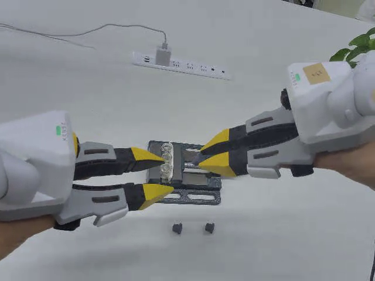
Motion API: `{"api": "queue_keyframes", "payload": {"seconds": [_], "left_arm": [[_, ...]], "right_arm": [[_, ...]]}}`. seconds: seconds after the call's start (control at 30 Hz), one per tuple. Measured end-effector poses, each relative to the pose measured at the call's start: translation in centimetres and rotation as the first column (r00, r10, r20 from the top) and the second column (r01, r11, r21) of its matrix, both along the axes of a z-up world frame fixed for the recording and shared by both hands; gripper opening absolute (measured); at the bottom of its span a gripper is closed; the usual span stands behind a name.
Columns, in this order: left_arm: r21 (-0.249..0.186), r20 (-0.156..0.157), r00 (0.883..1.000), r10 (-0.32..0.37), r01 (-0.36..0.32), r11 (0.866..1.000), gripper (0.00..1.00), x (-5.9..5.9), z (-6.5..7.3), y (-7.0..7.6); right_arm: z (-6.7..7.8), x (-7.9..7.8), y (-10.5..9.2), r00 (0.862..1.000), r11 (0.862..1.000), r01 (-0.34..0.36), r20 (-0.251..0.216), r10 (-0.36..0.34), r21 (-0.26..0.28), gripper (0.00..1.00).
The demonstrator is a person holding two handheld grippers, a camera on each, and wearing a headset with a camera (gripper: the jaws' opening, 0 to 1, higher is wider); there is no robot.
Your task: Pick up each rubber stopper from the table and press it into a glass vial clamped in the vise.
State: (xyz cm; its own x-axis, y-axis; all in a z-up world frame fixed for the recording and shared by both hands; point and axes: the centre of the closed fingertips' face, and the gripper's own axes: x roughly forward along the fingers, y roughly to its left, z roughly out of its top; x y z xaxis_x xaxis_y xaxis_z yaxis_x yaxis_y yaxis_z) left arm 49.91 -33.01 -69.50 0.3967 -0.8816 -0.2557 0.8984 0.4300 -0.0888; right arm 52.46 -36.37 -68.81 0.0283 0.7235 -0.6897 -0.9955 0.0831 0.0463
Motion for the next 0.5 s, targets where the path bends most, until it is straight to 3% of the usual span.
{"api": "queue_keyframes", "payload": {"seconds": [0.2, 0.27, 0.5], "left_arm": [[0.029, 0.020, 0.999, 0.050, -0.050, 0.998, 0.31, 0.8, -1.1, 1.7], [0.023, 0.005, 0.997, 0.072, -0.072, 0.997, 0.33, 1.1, -1.4, 2.3], [0.047, 0.022, 0.994, 0.104, -0.105, 0.993, 0.47, 1.6, -2.7, 3.6]], "right_arm": [[-1.6, 3.2, 0.8, 1.000, 0.998, 0.000, 0.019, 0.002, -0.070, 0.07], [-2.2, 4.3, 1.1, 1.000, 0.996, -0.004, 0.024, 0.007, -0.092, 0.07], [-4.5, 6.4, 1.8, 0.998, 0.983, -0.044, 0.025, 0.050, -0.180, 0.07]]}}
